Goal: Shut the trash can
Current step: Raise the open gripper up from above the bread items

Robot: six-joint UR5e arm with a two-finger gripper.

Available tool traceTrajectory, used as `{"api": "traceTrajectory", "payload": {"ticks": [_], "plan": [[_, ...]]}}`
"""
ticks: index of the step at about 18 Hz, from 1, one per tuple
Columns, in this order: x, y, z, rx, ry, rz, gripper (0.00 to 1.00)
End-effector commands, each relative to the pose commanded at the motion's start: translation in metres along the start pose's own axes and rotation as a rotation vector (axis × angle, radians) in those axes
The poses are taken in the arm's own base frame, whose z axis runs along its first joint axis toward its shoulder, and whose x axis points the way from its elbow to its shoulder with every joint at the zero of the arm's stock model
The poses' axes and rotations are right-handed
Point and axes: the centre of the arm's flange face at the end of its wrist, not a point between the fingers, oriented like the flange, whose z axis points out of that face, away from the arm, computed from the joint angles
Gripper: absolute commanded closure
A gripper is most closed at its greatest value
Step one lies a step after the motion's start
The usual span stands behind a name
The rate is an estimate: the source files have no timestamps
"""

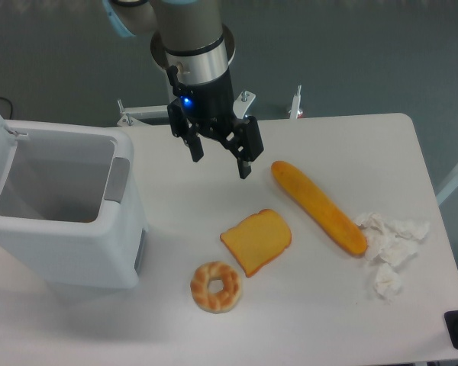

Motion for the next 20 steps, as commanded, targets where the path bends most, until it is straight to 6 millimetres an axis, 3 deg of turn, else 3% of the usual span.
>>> {"api": "traceTrajectory", "payload": {"ticks": [6,20], "plan": [[-0.011,0.005,-0.004,0.041,0.010,-0.033,0.00],[-0.015,0.004,-0.016,0.080,-0.012,-0.036,0.00]]}}
